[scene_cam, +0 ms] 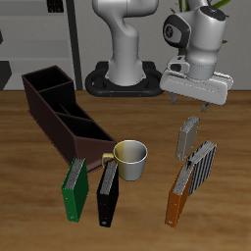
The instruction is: Place the yellow book into the right desk caddy's back compartment
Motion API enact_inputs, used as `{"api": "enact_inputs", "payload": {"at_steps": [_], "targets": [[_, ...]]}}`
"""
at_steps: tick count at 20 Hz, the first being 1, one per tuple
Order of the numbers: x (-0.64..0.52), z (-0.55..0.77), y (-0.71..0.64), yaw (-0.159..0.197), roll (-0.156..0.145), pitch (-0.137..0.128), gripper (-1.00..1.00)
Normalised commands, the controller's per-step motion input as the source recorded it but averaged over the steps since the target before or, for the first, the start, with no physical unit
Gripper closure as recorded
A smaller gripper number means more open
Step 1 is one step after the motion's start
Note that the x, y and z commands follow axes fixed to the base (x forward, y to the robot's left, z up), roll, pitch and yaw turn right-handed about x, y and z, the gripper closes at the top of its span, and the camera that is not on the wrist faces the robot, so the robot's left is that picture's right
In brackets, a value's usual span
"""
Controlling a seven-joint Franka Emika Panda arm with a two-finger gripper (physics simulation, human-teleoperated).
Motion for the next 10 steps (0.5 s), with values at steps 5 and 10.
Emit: {"api": "enact_inputs", "payload": {"at_steps": [5, 10], "targets": [[0.12, -0.15, 0.05, -0.019, -0.014, 0.007, -1.0], [0.12, -0.18, 0.06, 0.016, 0.02, -0.002, -1.0]]}}
